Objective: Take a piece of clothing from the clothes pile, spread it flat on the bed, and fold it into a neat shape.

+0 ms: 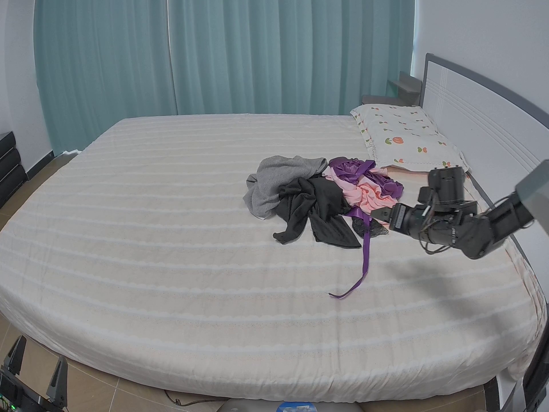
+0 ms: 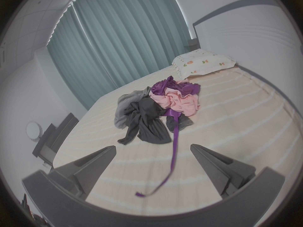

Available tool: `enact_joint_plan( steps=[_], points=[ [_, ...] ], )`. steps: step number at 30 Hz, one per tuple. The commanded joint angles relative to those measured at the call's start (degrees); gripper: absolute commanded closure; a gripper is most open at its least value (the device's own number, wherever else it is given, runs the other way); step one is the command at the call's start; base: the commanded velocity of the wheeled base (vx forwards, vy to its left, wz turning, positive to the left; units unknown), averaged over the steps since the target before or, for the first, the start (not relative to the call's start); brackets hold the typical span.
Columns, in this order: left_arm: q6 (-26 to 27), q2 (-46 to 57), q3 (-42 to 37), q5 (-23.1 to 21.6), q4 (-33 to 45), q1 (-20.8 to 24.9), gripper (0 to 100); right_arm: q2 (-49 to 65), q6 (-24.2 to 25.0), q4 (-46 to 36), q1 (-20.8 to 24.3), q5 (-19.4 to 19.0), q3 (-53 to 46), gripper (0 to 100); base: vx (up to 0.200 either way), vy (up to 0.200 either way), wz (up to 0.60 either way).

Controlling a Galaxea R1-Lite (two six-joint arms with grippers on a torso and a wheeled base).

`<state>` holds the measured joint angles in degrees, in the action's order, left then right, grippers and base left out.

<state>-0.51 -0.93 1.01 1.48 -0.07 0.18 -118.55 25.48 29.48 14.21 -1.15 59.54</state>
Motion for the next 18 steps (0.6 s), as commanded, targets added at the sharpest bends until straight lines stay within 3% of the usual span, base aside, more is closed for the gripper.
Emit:
enact_joint_plan(
  steps=[1, 7, 18],
  points=[
    [-0.02, 0.66, -1.01, 0.02, -0.01, -0.01, 0, -25.24, 8.01, -1.44, 3.72, 3.17, 22.11, 0, 0.000, 0.000, 0.00],
    [-0.02, 0.66, -1.01, 0.02, -0.01, -0.01, 0, -31.21, 13.72, -4.78, 4.51, 3.26, 29.41, 0, 0.000, 0.000, 0.00],
    [-0.02, 0.66, -1.01, 0.02, -0.01, -0.01, 0, -34.73, 15.48, -9.35, 3.72, 3.26, 37.93, 0, 0.000, 0.000, 0.00]
  ],
)
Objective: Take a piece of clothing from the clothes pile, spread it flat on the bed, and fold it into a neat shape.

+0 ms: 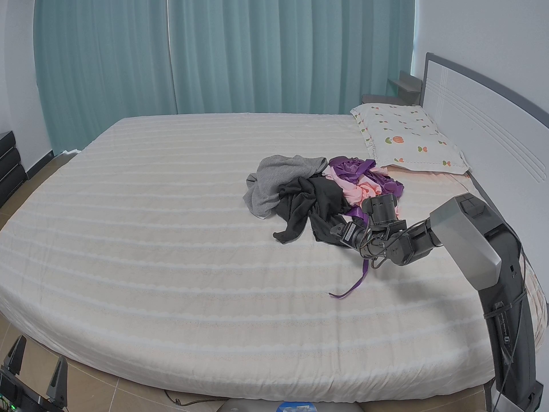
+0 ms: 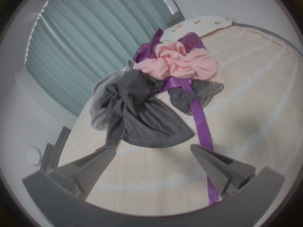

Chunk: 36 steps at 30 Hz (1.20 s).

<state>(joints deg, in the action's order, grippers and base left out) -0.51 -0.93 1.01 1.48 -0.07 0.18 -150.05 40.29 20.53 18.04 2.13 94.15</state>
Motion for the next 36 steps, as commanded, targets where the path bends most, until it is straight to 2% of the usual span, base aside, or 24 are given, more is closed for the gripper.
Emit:
enact_joint_plan(
  steps=[1, 5, 13, 22, 23, 27, 36],
  points=[
    [-0.02, 0.66, -1.01, 0.02, -0.01, -0.01, 0, -3.84, 0.84, -0.84, -0.11, 0.06, 4.11, 0, 0.000, 0.000, 0.00],
    [-0.02, 0.66, -1.01, 0.02, -0.01, -0.01, 0, -5.86, 1.28, -2.69, -0.11, 0.15, 8.07, 0, 0.000, 0.000, 0.00],
    [-0.02, 0.66, -1.01, 0.02, -0.01, -0.01, 0, -11.66, 3.66, -8.22, -0.29, 5.16, 20.11, 0, 0.000, 0.000, 0.00],
    [-0.02, 0.66, -1.01, 0.02, -0.01, -0.01, 0, -12.81, 4.80, -9.89, -0.55, 5.51, 20.44, 0, 0.000, 0.000, 0.00],
    [-0.02, 0.66, -1.01, 0.02, -0.01, -0.01, 0, -12.81, 4.89, -9.89, -0.55, 5.51, 20.44, 100, 0.000, 0.000, 0.00],
    [-0.02, 0.66, -1.01, 0.02, -0.01, -0.01, 0, -12.28, 5.76, -7.96, -0.38, 5.60, 20.44, 100, 0.000, 0.000, 0.00],
    [-0.02, 0.66, -1.01, 0.02, -0.01, -0.01, 0, -7.97, 7.00, -9.02, 0.15, 5.51, 18.53, 100, 0.000, 0.000, 0.00]
  ],
)
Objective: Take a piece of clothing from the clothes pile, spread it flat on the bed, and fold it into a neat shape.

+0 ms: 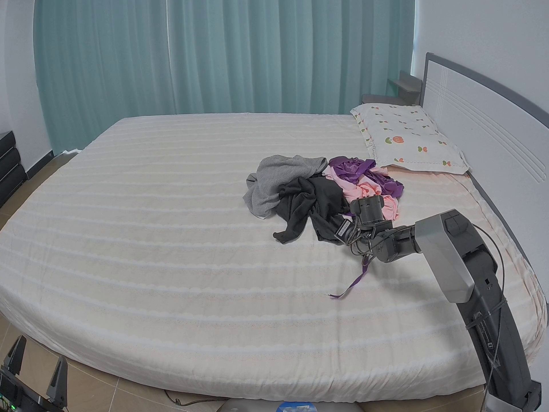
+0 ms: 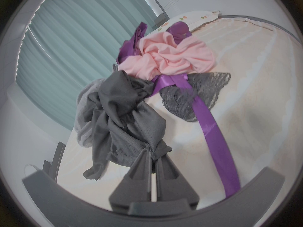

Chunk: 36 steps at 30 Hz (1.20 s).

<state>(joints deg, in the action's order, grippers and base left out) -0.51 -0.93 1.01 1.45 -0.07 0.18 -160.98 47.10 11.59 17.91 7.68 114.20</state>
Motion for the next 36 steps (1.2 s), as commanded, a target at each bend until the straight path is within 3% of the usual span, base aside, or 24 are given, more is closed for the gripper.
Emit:
enact_joint_plan(
  steps=[1, 6, 11, 15, 20, 24, 29, 36],
  points=[
    [-0.02, 0.66, -1.01, 0.04, -0.01, -0.01, 0, 4.71, 0.62, 0.01, 0.37, -0.03, -4.25, 100, 0.000, 0.000, 0.00],
    [-0.02, 0.66, -1.01, 0.04, -0.01, -0.01, 0, 9.98, 2.03, 0.54, 0.46, -1.35, -11.63, 100, 0.000, 0.000, 0.00],
    [-0.02, 0.66, -1.01, 0.04, -0.01, -0.01, 0, 20.18, 2.20, 4.05, 0.72, -8.30, -27.10, 100, 0.000, 0.000, 0.00],
    [-0.02, 0.66, -1.01, 0.04, -0.01, -0.01, 0, 28.44, 2.91, 13.98, 0.99, -13.57, -42.92, 100, 0.000, 0.000, 0.00],
    [-0.02, 0.66, -1.01, 0.04, -0.01, -0.01, 0, 38.02, 2.64, 34.02, 2.22, -19.37, -64.54, 100, 0.000, 0.000, 0.00],
    [-0.02, 0.66, -1.01, 0.04, -0.01, -0.01, 0, 44.26, 2.47, 47.65, 3.71, -20.86, -76.14, 100, 0.000, 0.000, 0.00],
    [-0.02, 0.66, -1.01, 0.04, -0.01, -0.01, 0, 51.11, 1.67, 56.52, 6.44, -20.51, -83.09, 100, 0.000, 0.000, 0.00],
    [0.16, 0.66, -1.01, -0.04, -0.01, -0.01, 0, 61.05, 1.15, 58.63, 9.78, -20.51, -85.11, 100, 0.000, 0.000, 0.00]
  ],
)
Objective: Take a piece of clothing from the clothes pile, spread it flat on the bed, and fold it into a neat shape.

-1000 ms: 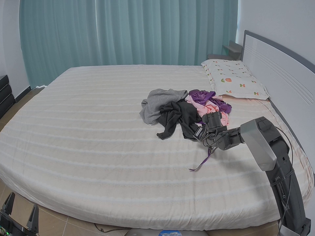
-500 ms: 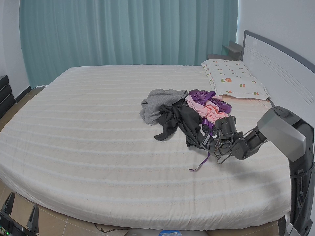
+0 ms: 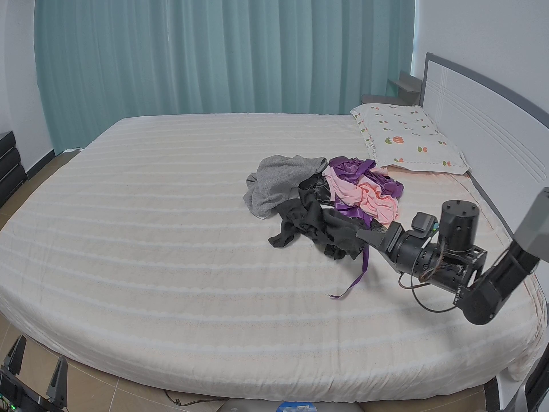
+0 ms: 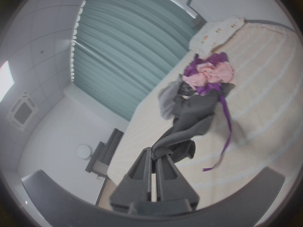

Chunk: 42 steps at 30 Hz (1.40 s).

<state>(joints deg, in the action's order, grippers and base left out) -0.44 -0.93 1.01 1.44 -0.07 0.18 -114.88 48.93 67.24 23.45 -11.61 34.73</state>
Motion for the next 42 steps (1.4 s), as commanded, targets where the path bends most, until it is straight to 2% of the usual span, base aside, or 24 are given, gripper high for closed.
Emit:
enact_joint_plan(
  steps=[1, 6, 10, 12, 13, 14, 16, 19, 21, 22, 23, 26, 32, 34, 36, 39, 42],
  points=[
    [0.09, 0.66, -1.01, -0.03, -0.01, -0.01, 0, 16.53, -1.12, 2.89, 4.58, -1.40, -5.38, 100, 0.000, 0.000, 0.00],
    [0.00, 0.75, -1.01, -0.12, -0.01, -0.01, 0, 22.16, -4.46, 2.28, 5.72, -2.46, -3.27, 100, 0.000, 0.000, 0.00],
    [0.00, 0.75, -1.01, -4.08, -0.01, -0.01, 0, 25.94, -5.60, 2.37, 6.60, -2.81, -0.54, 100, 0.000, 0.000, 0.00],
    [-1.23, 0.66, -0.22, -4.16, -1.33, -0.01, 0, 26.20, -5.87, 2.54, 7.13, -2.54, -0.10, 100, 0.000, 0.000, 0.00],
    [-5.45, -0.57, 5.67, -4.08, -4.06, 0.17, 0, 26.47, -6.31, 2.89, 7.57, -2.54, -0.01, 100, 0.000, 0.000, 0.00],
    [-10.02, -3.29, 11.20, -4.16, -5.11, 0.34, 0, 26.82, -6.48, 2.89, 7.57, -2.63, 0.07, 100, 0.000, 0.000, 0.00],
    [-13.54, -11.38, 17.71, -5.48, -3.62, 0.34, 0, 26.99, -6.57, 2.72, 7.92, -2.72, 0.25, 100, 0.000, 0.000, 0.00],
    [-10.81, -20.43, 20.08, -7.42, -2.21, 0.70, 0, 27.26, -6.66, 2.81, 9.42, -2.63, 0.60, 100, 0.000, 0.000, 0.00],
    [-8.61, -28.52, 18.68, -11.02, -2.56, 2.28, 0, 27.08, -6.92, 2.89, 10.47, -2.46, 0.34, 100, 0.000, 0.000, 0.00],
    [-8.61, -28.52, 18.68, -11.02, -2.56, 2.28, 0, 27.08, -6.92, 2.89, 10.47, -2.46, 0.34, 100, 0.000, 0.000, 0.00],
    [-6.77, -34.67, 18.15, -13.30, -3.27, 3.16, 0, 26.73, -7.71, 2.81, 10.56, -2.54, 0.16, 100, 0.000, 0.000, 0.00],
    [-3.78, -43.63, 17.97, -14.09, -4.94, 3.33, 0, 26.55, -7.98, 2.81, 10.47, -2.63, 0.34, 100, 0.000, 0.000, 0.00],
    [5.89, -56.99, 18.59, -14.01, -9.07, 3.60, 0, 26.29, -8.06, 2.54, 10.56, -2.72, -0.10, 100, 0.000, 0.000, 0.00],
    [5.80, -60.07, 18.76, -14.36, -10.39, 4.83, 0, 26.20, -8.06, 2.54, 10.47, -2.72, -0.19, 100, 0.000, 0.000, 0.00],
    [5.27, -67.72, 18.85, -14.36, -13.46, 8.17, 0, 25.94, -8.06, 2.54, 10.30, -2.72, -0.28, 100, 0.000, 0.000, 0.00],
    [3.52, -77.74, 18.94, -14.01, -20.58, 11.59, 0, 25.50, -8.06, 2.37, 10.30, -2.81, -0.19, 100, 0.000, 0.000, 0.00],
    [-4.48, -88.99, 20.52, -12.25, -30.78, 16.78, 0, 24.18, -8.06, 2.72, 10.21, -2.81, -0.10, 100, 0.000, 0.000, 0.00]
  ],
)
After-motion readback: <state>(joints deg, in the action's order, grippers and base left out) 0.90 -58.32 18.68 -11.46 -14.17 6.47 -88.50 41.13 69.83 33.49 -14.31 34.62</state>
